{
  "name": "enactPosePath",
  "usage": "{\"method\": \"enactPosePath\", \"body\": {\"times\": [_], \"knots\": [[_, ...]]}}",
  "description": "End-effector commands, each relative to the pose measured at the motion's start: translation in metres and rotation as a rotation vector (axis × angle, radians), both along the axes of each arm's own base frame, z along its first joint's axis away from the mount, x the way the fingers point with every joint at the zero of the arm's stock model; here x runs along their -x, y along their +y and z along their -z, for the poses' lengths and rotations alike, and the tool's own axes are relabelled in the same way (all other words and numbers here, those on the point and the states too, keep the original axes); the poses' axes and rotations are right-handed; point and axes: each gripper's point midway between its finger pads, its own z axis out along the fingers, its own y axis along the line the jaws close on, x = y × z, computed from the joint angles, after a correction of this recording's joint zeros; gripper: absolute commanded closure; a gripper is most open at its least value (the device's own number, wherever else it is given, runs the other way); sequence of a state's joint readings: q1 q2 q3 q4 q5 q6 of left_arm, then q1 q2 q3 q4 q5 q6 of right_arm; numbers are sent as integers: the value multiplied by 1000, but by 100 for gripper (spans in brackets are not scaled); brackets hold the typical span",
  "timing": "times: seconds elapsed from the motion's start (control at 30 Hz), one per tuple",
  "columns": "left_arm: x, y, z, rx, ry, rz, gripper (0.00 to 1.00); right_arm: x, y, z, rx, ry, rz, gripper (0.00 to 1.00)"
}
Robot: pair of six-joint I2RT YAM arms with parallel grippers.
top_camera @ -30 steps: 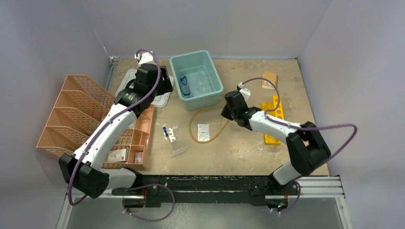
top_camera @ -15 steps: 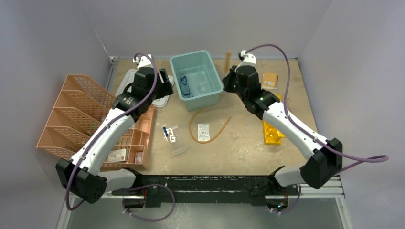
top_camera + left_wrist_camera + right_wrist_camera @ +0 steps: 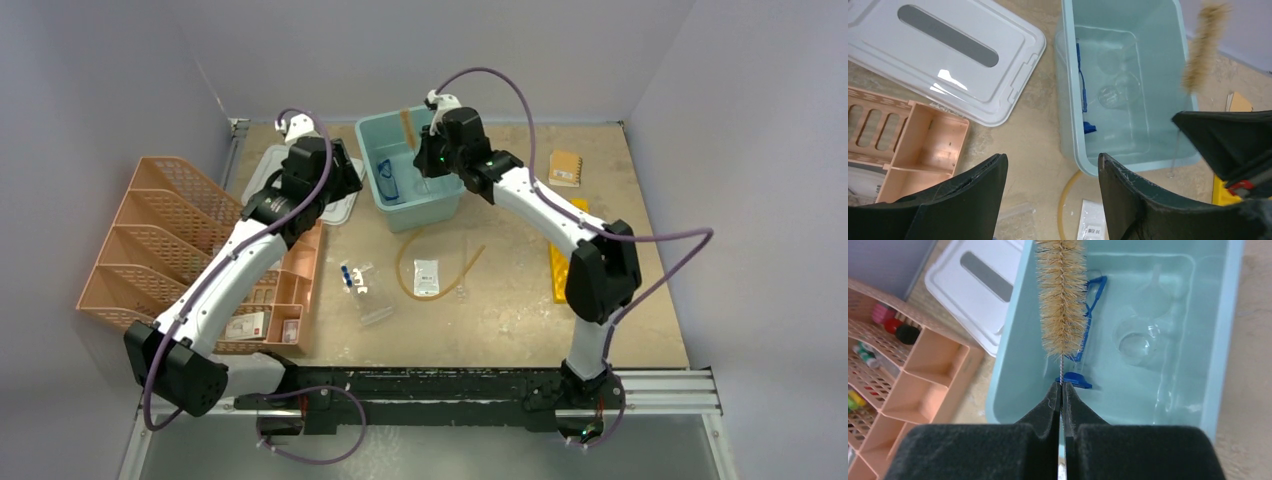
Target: Organize the chemistry lab equipment
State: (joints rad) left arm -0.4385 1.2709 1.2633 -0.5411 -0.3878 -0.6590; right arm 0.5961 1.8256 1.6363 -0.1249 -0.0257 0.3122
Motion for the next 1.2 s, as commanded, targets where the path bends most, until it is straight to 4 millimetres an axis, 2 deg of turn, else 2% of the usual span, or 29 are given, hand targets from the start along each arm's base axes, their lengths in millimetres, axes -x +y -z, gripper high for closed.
{"method": "enactPosePath", "body": {"times": [0.0, 0.17, 0.27, 0.4, 0.53, 0.83, 0.9, 0.97, 1.1, 1.17], "knots": [[-15, 10, -34, 18, -90, -80, 35, -7, 20, -10, 4, -27, -84, 100], [-16, 11, -29, 3, -73, -82, 35, -30, 35, 19, -6, 44, -42, 100], [-16, 14, -26, -11, -65, -83, 35, -44, 47, 31, -32, 71, -20, 100], [-19, 19, -24, -25, -60, -91, 35, -55, 62, 55, -68, 142, -3, 100], [-22, 20, -22, -29, -51, -92, 35, -60, 69, 71, -89, 175, 19, 100], [-25, 22, -12, -37, -26, -90, 35, -60, 65, 101, -63, 213, 71, 100], [-25, 22, -12, -35, -27, -88, 35, -60, 65, 102, -58, 217, 74, 94], [-25, 21, -12, -35, -26, -85, 35, -59, 65, 96, -61, 212, 74, 82], [-24, 21, -13, -29, -27, -84, 35, -55, 65, 70, -79, 180, 50, 66], [-23, 21, -15, -24, -32, -80, 35, -52, 63, 53, -93, 163, 43, 63]]}}
